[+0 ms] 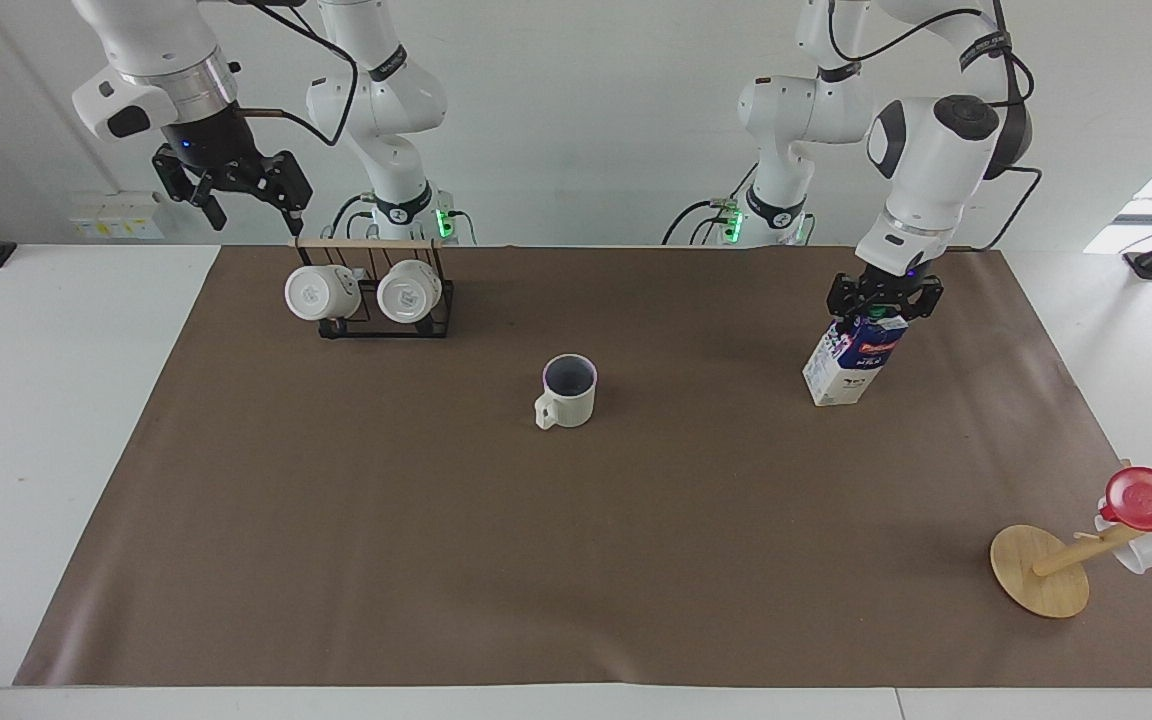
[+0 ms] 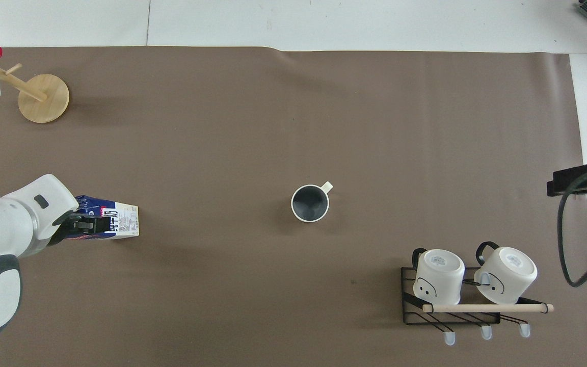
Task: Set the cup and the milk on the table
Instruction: 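Lift the milk carton with the left gripper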
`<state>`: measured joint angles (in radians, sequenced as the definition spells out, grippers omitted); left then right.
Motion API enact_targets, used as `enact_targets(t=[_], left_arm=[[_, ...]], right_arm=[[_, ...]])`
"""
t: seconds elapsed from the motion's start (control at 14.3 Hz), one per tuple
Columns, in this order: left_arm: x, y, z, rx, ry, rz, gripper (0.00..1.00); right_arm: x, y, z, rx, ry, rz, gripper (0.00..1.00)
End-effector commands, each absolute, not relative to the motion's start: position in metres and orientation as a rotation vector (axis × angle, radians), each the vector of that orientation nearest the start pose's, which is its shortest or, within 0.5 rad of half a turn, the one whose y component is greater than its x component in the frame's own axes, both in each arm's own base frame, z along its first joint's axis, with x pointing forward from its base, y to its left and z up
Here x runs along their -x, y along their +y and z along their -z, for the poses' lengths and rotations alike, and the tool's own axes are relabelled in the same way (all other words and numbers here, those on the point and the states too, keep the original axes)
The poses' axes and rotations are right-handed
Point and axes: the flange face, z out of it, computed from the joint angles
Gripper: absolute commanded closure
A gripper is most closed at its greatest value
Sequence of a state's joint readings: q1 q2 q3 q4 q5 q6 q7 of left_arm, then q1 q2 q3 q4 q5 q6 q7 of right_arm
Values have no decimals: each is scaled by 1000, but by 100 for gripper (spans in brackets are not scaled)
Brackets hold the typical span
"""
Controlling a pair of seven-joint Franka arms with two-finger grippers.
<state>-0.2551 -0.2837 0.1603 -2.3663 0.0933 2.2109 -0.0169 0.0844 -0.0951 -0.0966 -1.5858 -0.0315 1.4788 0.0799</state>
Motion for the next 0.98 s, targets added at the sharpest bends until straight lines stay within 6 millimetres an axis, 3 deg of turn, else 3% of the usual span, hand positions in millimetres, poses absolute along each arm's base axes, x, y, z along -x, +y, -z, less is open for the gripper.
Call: enact_targets(t=[0.0, 0.42, 0.77, 0.91], left_arm=[[-466, -41, -458, 3084, 205, 180, 19], [-467, -42, -462, 3083, 211, 189, 44], [-482, -46, -487, 3077, 206, 174, 50], [-492, -57, -502, 3079, 207, 164, 50]], right_arm=[[-513, -11, -659, 3167, 109, -31, 0], [-511, -6, -659, 3144, 109, -46, 0], [-512, -11, -663, 3145, 125, -41, 0], [-511, -13, -664, 3147, 130, -37, 0]])
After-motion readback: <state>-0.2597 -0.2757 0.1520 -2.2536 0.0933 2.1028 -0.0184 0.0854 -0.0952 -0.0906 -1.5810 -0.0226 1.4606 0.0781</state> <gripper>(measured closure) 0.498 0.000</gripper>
